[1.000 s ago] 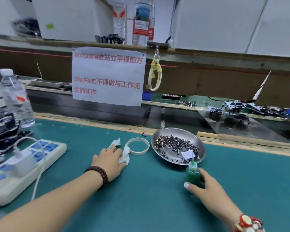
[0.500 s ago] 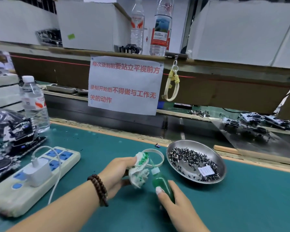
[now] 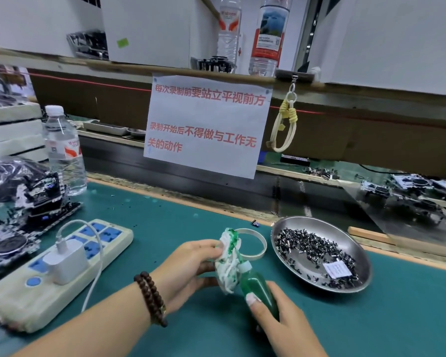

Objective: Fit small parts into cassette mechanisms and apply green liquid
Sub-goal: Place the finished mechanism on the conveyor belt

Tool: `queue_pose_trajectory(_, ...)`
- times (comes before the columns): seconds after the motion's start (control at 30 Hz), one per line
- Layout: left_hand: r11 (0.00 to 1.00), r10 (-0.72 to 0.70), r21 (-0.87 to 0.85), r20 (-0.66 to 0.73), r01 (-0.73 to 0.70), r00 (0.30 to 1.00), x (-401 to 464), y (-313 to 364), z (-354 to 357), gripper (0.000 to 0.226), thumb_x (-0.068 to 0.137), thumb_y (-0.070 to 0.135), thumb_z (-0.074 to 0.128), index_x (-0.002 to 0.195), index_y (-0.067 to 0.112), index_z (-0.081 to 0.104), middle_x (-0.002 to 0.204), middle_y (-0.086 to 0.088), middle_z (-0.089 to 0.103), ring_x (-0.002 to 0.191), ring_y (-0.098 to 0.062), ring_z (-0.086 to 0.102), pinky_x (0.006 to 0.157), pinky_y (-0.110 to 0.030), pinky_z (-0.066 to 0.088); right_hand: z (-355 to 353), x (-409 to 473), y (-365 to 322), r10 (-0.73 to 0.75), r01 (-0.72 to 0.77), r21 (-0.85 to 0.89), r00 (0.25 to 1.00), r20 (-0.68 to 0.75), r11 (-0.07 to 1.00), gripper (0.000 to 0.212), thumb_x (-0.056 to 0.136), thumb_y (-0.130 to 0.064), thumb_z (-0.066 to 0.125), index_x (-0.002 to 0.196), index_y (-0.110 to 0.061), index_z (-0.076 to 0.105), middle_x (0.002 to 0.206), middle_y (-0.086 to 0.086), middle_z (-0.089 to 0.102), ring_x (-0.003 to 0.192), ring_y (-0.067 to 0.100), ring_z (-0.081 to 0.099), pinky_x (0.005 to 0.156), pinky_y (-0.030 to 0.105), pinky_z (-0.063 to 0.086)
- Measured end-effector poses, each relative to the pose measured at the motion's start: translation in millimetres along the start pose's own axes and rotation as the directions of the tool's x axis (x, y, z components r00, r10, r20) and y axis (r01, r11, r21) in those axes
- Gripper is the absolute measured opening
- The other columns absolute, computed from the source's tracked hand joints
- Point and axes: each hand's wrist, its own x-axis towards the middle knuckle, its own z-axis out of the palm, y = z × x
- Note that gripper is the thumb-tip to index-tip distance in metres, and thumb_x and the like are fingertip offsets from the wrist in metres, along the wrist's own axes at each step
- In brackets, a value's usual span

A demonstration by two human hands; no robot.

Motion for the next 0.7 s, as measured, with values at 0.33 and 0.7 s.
queue_pose_trajectory(0.33,0.998,0.069,0.013,-0.093,-0.068,0.993,3,0,4,0.015,0.085,0.013,0.059,0.072,0.012,0.066,0.063,0.002,0.063,0.052,-0.007,0.057,0.048,-0.018,0.047,-1,-12,-6,-0.050,0.050,-0.024,0.999,0.001,0.998,0.019,0.085,-0.040,0.058,0.093,-0.054,0.047,0.078,-0.039,0.057,0.072,-0.011,0.056,0.069,0.005,0.041)
queue_pose_trajectory(0.7,0.976,-0.081,-0.211,-0.090,0.061,0.993,2,4,8,0.024,0.092,0.015,0.049,0.085,0.007,0.070,0.071,-0.006,0.070,0.056,-0.014,0.065,0.049,-0.023,0.052,-2,-27,-4,-0.034,0.038,0.055,0.997,-0.072,0.998,0.019,0.083,-0.036,0.062,0.095,-0.048,0.053,0.076,-0.028,0.062,0.066,-0.004,0.058,0.072,0.015,0.047)
